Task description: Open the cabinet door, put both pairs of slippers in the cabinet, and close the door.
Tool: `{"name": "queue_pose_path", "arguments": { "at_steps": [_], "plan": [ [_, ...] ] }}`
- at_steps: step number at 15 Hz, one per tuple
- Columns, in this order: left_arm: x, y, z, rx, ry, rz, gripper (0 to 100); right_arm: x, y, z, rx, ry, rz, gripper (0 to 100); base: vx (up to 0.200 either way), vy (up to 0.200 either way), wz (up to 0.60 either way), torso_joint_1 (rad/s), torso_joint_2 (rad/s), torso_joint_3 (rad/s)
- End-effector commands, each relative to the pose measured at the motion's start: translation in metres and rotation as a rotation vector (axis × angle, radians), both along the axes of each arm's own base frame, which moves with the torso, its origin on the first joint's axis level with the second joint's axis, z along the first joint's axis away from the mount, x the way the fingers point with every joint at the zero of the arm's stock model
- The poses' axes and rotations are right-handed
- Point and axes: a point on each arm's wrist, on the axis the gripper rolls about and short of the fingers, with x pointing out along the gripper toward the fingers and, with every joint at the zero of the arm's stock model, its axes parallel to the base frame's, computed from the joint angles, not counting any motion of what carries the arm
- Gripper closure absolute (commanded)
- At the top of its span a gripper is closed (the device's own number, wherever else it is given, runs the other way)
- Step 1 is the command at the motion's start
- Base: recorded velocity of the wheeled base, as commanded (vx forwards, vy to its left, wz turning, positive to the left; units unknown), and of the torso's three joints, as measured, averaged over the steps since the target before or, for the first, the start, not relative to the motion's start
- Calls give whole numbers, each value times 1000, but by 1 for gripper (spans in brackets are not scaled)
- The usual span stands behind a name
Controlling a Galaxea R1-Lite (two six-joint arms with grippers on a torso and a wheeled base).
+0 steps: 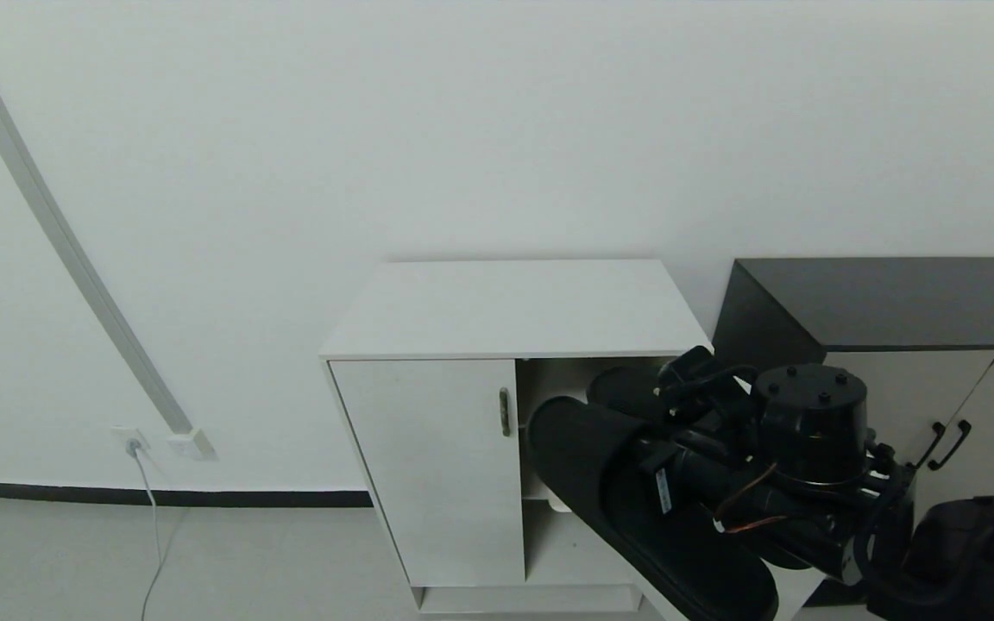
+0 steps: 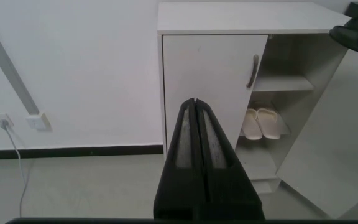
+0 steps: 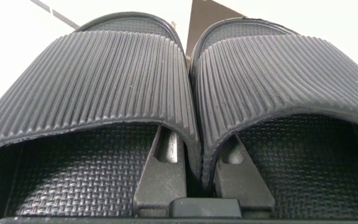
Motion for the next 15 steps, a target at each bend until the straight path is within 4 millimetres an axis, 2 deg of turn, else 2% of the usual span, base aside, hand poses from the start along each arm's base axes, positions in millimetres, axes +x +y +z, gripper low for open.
{"name": "queue_pose_path", "arguments": {
  "at_steps": [1,5,15],
  "plan": [
    [0,0,0,-1,0,0,100,0,0,-2,-4,4,0,100,0,0,0,-168,383,207],
    [0,0,0,-1,0,0,100,0,0,-2,-6,6,0,100,0,0,0,-178,409,231],
    [0,0,0,-1,0,0,100,1,0,-5,-12,11,-4,100,0,0,0,-216,533,320]
  ]
}}
